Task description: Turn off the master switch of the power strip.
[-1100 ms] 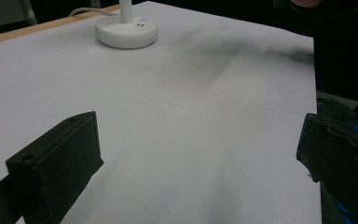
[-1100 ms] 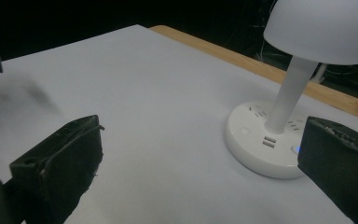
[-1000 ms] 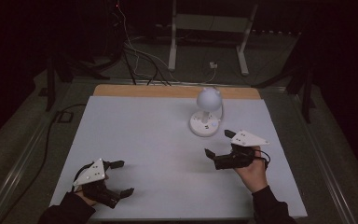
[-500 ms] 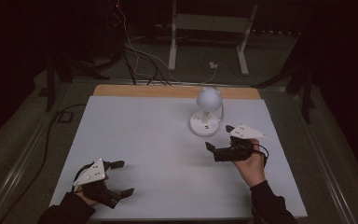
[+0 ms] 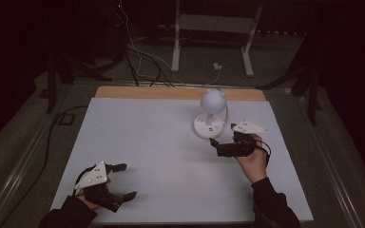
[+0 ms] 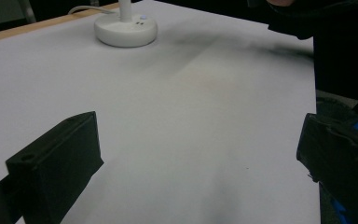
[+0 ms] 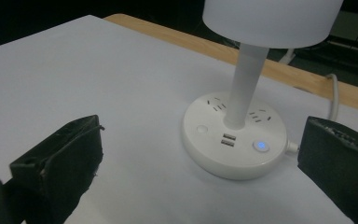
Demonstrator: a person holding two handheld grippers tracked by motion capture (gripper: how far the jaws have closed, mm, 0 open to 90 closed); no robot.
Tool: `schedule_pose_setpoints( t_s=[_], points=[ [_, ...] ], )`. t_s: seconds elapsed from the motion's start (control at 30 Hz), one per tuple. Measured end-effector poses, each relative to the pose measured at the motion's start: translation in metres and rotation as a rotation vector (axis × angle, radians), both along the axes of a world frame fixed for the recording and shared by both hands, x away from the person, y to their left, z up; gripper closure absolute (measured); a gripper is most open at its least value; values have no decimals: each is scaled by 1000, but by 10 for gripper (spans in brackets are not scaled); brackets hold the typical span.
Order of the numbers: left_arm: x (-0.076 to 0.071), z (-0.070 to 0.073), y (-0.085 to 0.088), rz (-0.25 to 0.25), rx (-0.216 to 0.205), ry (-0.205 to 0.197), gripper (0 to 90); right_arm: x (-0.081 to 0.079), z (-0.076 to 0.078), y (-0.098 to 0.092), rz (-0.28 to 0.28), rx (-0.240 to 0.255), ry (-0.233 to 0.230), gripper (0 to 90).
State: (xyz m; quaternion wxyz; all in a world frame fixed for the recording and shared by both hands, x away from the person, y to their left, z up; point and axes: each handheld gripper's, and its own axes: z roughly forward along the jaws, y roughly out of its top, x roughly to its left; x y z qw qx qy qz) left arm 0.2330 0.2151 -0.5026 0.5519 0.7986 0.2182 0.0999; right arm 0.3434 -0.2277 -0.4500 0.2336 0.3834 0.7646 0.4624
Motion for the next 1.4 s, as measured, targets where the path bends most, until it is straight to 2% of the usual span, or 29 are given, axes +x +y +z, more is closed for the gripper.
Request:
schedule_pose_setpoints(
  t_s=[0.27,0.7,0.87,0.97,1.13,1.17,1.3,1.33,1.4],
  points=[
    [0,0,0,-1,0,-3,3,13,-5,-1,-25,-4,21,0],
    [0,0,0,1,-3,-3,3,35,-13,-8,-107,16,54,0],
    [0,0,0,0,-2,-3,3,42,-16,-9,-111,-6,78,0],
    [0,0,0,1,-3,-2,3,46,-17,-8,-148,6,81,0],
    [0,0,0,1,-2,0,3,55,-21,-4,-199,-22,76,3],
    [0,0,0,0,0,-2,3,57,-22,-3,-212,-30,84,63],
    [0,0,0,-2,3,-2,3,60,-22,-3,-235,-30,104,90],
    [0,0,0,-1,3,-1,3,62,-23,-3,-248,-24,117,147],
    [0,0,0,-1,3,0,3,63,-22,-2,-260,-29,124,154]
  ],
)
